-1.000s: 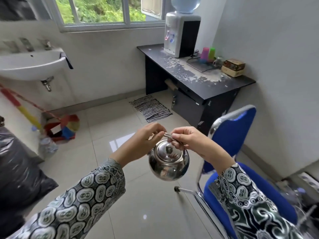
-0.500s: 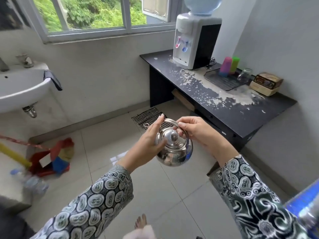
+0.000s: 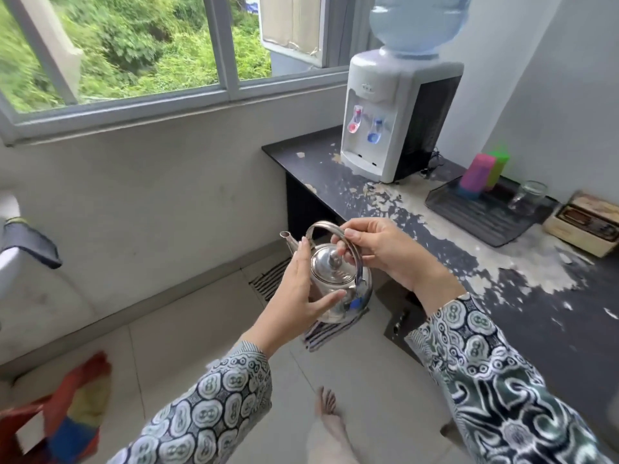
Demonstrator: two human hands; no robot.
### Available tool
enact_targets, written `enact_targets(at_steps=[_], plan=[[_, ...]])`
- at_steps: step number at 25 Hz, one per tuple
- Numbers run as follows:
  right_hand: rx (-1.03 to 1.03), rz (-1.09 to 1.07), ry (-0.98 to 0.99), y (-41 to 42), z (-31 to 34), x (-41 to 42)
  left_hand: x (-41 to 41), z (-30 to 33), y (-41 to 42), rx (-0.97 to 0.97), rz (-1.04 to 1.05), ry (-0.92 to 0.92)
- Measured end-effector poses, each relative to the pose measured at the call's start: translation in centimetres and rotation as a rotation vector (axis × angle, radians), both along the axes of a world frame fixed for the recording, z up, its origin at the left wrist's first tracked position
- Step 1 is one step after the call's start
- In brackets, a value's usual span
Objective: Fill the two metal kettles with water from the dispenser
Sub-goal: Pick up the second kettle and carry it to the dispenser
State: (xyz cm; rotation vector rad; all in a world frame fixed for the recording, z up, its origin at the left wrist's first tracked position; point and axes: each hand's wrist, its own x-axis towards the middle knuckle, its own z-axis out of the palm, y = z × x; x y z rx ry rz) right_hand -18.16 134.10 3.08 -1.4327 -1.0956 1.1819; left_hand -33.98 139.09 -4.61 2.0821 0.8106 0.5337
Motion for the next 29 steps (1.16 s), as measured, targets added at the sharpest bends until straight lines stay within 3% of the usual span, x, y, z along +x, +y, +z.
enact_targets(at_steps=[9, 15, 23, 29], plan=[[-0.047, 0.032, -0.058, 22.3, -0.4, 12.3, 13.8, -1.5, 21.1, 0.058, 0.072, 0.005], [-0.100, -0.066, -0.202, 33.3, -2.8, 18.7, 21.7, -3.9, 32.3, -0.096, 0.094, -0.041], [-0.210, -0.350, -0.259, 45.1, -6.6, 26.2, 30.5, -6.8, 47.8, -0.064, -0.190, 0.068], [-0.312, -0.494, -0.306, 51.1, -7.6, 28.9, 35.1, -8.8, 54.8, -0.101, -0.281, 0.090]])
